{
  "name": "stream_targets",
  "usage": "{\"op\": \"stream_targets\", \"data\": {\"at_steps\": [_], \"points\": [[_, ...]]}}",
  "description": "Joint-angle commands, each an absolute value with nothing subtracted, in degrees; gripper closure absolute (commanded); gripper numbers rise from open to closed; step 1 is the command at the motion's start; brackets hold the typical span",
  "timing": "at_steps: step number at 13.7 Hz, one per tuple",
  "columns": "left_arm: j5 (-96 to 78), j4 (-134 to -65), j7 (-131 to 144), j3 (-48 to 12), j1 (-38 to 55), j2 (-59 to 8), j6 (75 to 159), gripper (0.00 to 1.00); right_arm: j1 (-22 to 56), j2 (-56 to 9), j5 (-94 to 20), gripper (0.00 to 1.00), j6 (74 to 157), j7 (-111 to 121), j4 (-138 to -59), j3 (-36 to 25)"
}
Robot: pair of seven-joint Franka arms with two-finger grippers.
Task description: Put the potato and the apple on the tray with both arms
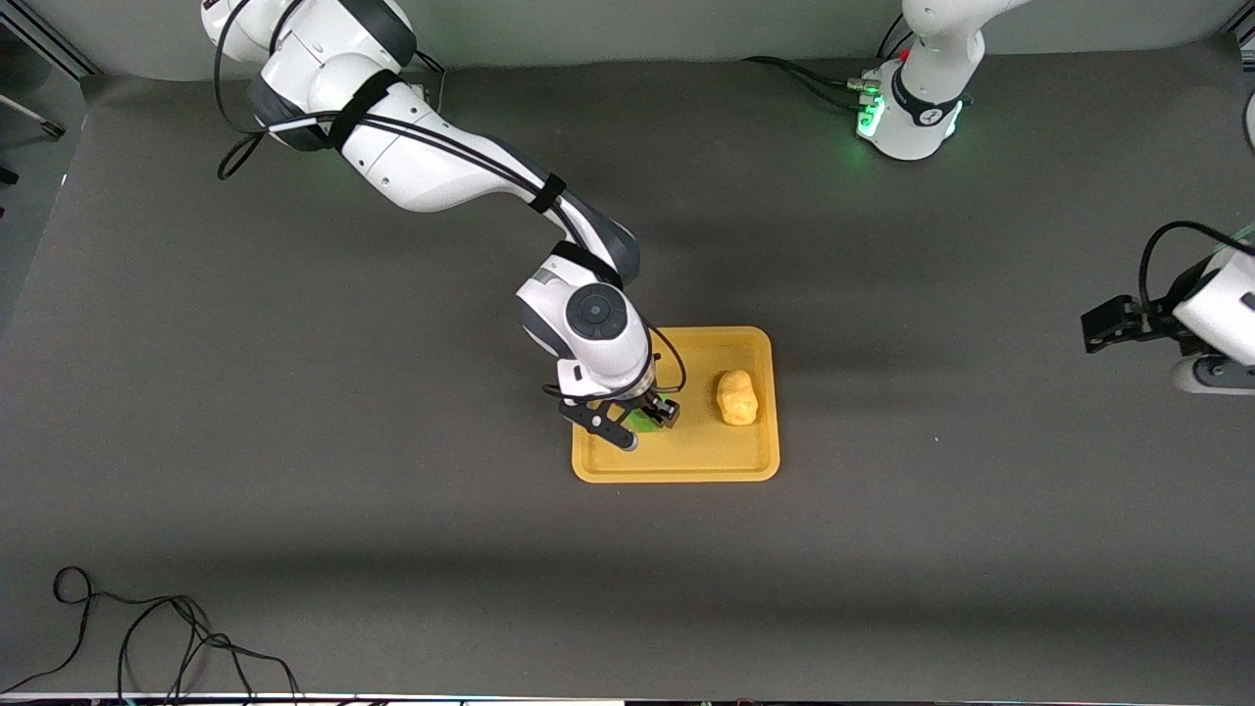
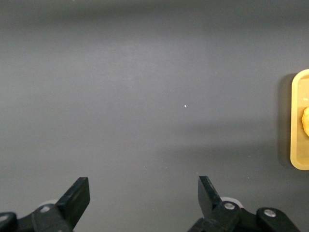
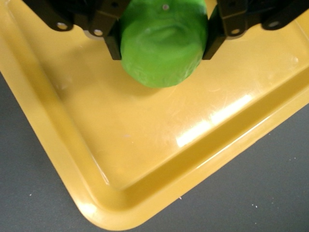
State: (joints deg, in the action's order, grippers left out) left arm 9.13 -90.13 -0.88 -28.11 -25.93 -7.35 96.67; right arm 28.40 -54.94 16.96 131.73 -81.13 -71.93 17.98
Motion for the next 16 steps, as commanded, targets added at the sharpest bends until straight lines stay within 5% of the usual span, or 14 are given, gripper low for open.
{"op": "stream_targets", "data": {"at_steps": [1, 4, 7, 10, 13, 16], "points": [[8.5, -92.0, -1.7, -28.0, -26.7, -5.5, 97.8, 0.0, 28.9, -55.7, 18.2, 0.0, 130.4, -83.1, -69.8, 18.1], [9.8, -91.6, -1.6, -28.0, -26.5, -6.8, 98.4, 0.0, 27.4, -54.5, 18.2, 0.0, 128.7, -82.4, -69.2, 18.4], [10.6, -91.7, -1.7, -28.1, -26.5, -6.6, 96.5, 0.0, 24.2, -47.0, 18.0, 0.0, 115.9, -72.7, -69.6, 20.2], [9.2, -91.8, -1.8, -28.1, -27.2, -6.3, 95.2, 0.0, 8.5, -42.5, 18.2, 0.0, 105.4, -64.4, -70.0, 34.8], [6.8, -92.0, -1.8, -28.0, -28.5, -6.2, 95.2, 0.0, 0.3, -34.5, 17.9, 0.0, 96.4, -54.7, -71.6, 38.0], [5.1, -91.8, -1.8, -18.9, -19.8, -5.4, 95.2, 0.0, -5.3, -23.5, 17.8, 0.0, 94.6, -43.9, -80.1, 36.3]]}}
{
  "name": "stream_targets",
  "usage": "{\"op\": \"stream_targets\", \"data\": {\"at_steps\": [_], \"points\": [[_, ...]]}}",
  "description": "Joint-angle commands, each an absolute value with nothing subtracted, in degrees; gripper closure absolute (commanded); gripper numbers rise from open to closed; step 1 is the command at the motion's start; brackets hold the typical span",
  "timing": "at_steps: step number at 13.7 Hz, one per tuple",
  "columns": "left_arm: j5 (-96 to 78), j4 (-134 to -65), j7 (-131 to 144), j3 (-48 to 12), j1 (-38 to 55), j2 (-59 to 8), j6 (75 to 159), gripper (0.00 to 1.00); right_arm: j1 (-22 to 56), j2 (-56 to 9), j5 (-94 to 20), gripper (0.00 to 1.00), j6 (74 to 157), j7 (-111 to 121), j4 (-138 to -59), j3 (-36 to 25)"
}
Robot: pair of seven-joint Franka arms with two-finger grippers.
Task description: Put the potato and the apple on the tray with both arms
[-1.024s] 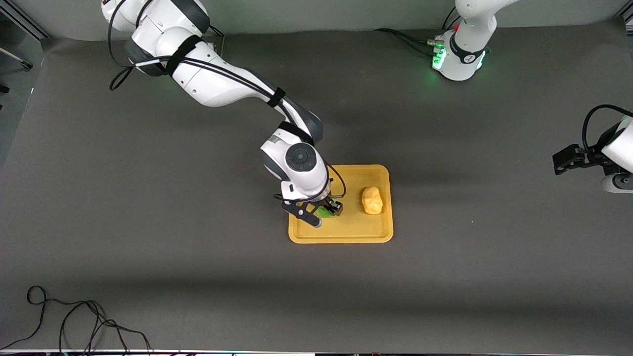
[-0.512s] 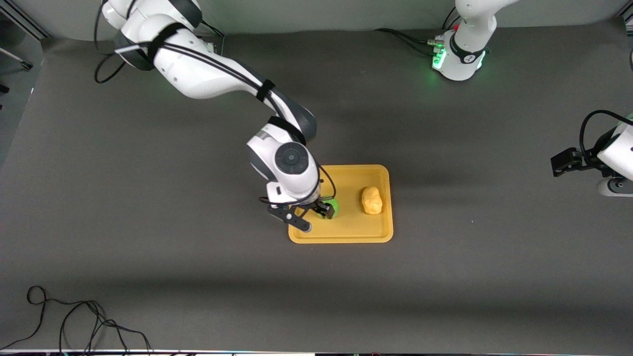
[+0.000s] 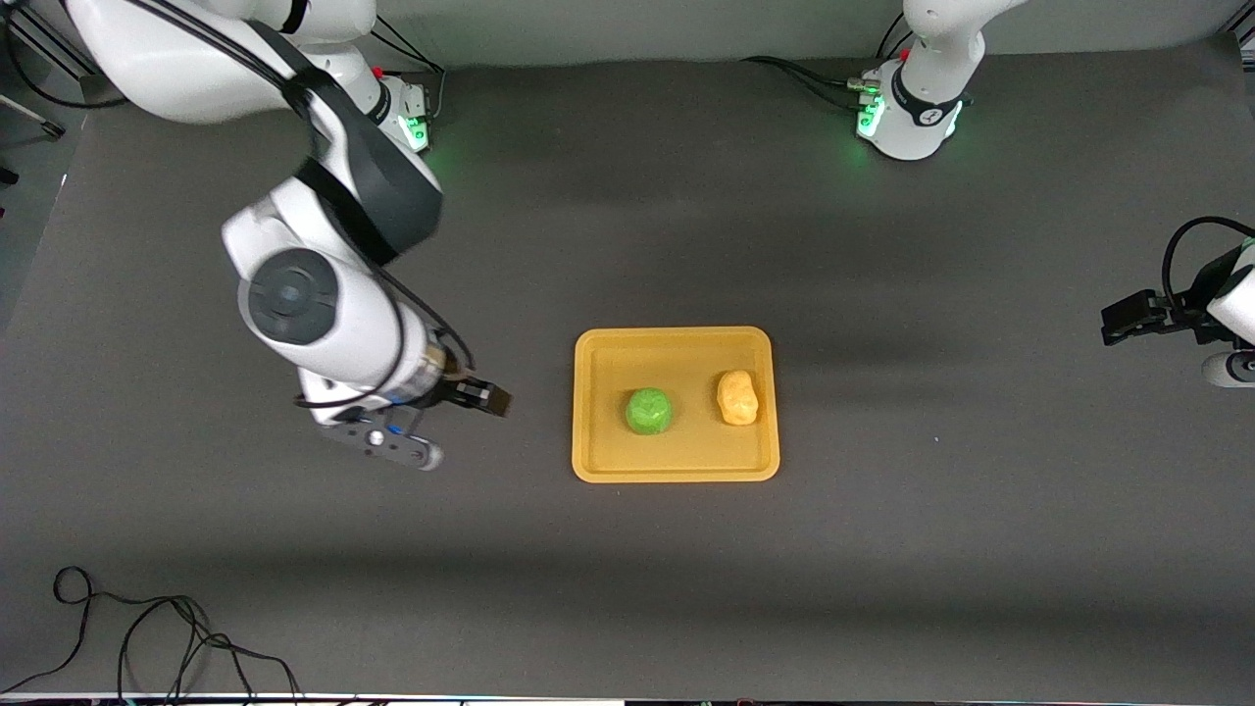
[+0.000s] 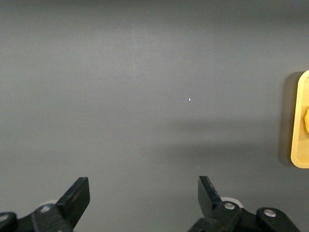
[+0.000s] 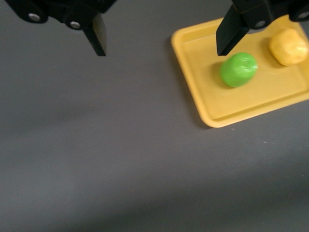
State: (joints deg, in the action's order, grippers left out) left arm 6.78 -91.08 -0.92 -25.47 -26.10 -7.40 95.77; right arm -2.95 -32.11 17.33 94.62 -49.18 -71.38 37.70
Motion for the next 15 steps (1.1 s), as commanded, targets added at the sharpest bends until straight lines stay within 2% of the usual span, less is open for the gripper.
{"op": "stream_targets", "data": {"at_steps": [1, 2, 4, 7, 11, 15], "points": [[3.6, -92.0, -1.8, -13.6, -14.9, -4.3, 95.2, 0.0, -5.1, -19.0, 16.4, 0.0, 94.5, -40.2, -83.2, 31.9], [3.3, -92.1, -1.9, -10.5, -11.8, -4.0, 95.1, 0.0, -4.7, -15.4, 11.5, 0.0, 94.7, -35.5, -85.0, 26.7], [3.3, -92.1, -2.5, -9.1, -9.5, -3.8, 94.7, 0.0, -3.4, -9.5, 2.4, 0.0, 94.3, -26.8, -87.5, 16.0], [2.6, -92.3, -2.5, -2.7, -2.5, -3.6, 94.5, 0.0, -1.8, -1.6, 2.3, 0.0, 94.4, -19.0, -94.6, 6.8], [1.0, -92.4, -2.5, -0.1, 0.2, -3.3, 94.7, 0.0, -1.8, 1.3, 1.5, 0.0, 94.3, -7.6, -96.7, -0.1], [-1.5, -92.5, -2.7, -0.1, -0.1, -3.2, 95.2, 0.0, -1.7, 2.5, -2.6, 0.0, 94.5, -6.9, -97.8, -0.4]]}}
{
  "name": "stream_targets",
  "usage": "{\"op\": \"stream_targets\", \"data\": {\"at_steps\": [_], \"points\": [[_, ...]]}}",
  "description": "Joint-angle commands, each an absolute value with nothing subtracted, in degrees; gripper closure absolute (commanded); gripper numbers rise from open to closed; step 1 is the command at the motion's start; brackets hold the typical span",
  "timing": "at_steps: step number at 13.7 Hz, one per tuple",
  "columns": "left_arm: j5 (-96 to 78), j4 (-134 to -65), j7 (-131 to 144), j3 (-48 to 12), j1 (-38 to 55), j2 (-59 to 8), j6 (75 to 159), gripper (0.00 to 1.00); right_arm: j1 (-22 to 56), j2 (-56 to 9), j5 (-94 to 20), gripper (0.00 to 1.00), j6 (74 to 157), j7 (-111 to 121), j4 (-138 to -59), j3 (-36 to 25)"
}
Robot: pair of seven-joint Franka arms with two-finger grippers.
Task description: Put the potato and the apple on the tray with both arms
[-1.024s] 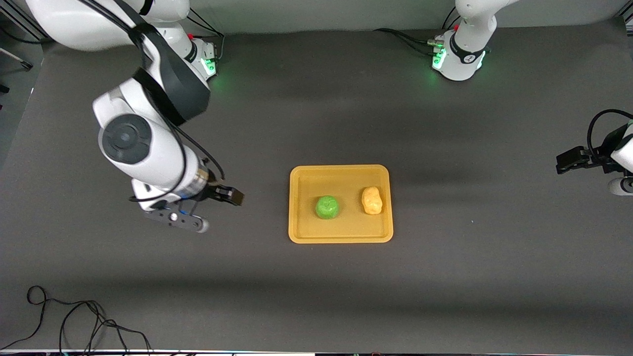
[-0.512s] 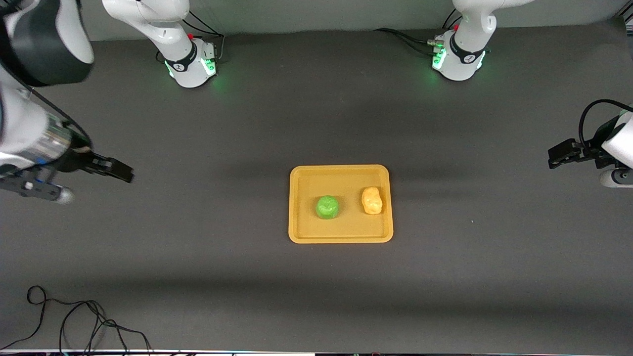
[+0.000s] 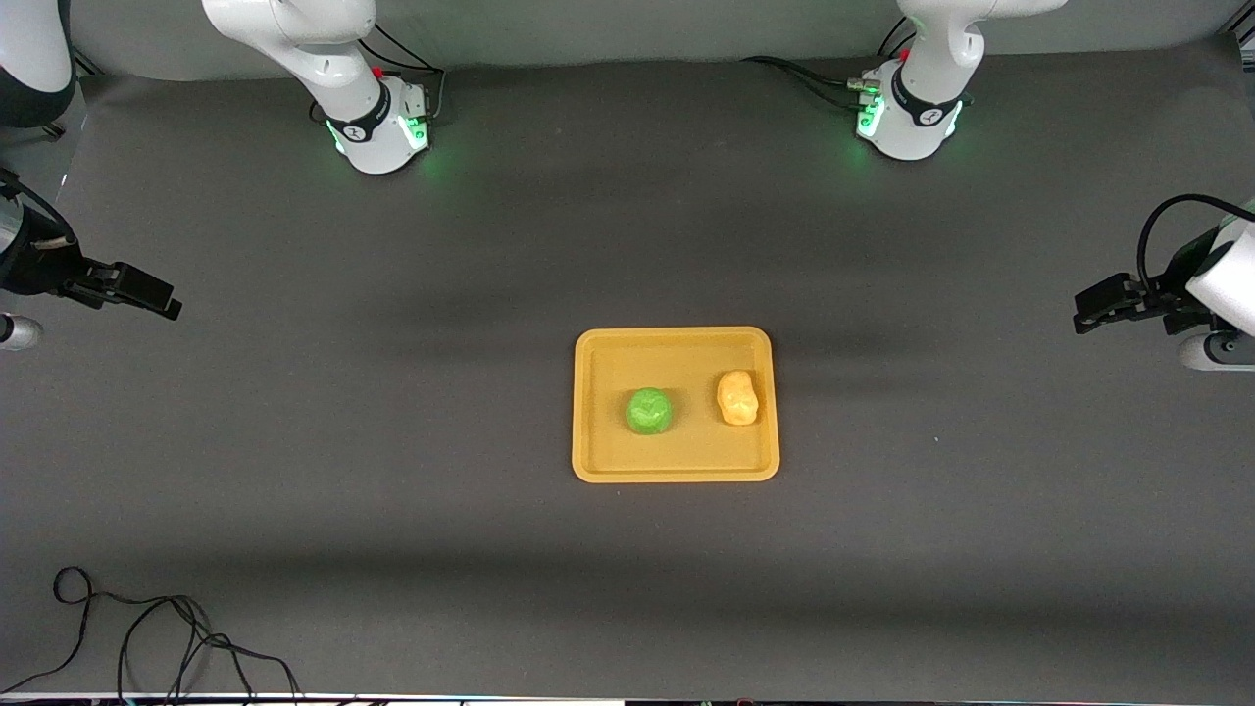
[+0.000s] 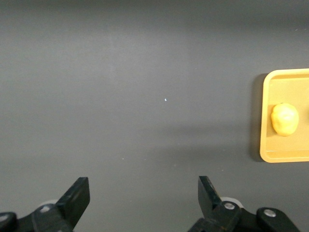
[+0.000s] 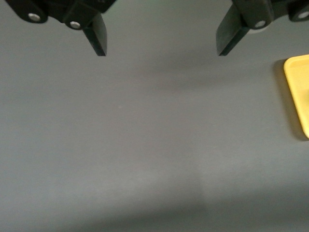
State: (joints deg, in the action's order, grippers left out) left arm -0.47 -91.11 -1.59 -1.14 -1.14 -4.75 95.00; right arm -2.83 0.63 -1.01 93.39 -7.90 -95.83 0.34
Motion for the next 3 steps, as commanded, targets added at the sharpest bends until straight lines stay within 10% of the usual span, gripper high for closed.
{"op": "stream_targets", "data": {"at_steps": [1, 3], "points": [[-1.0, -92.6, -2.6, -0.1, 0.3, -3.4, 95.1, 0.0, -1.6, 2.5, -2.6, 0.0, 94.7, -6.9, -97.7, -0.3], [-0.9, -93.4, -2.2, -0.4, 0.5, -3.6, 96.5, 0.0, -1.5, 2.5, -2.6, 0.0, 94.9, -7.1, -97.8, 0.0]]}}
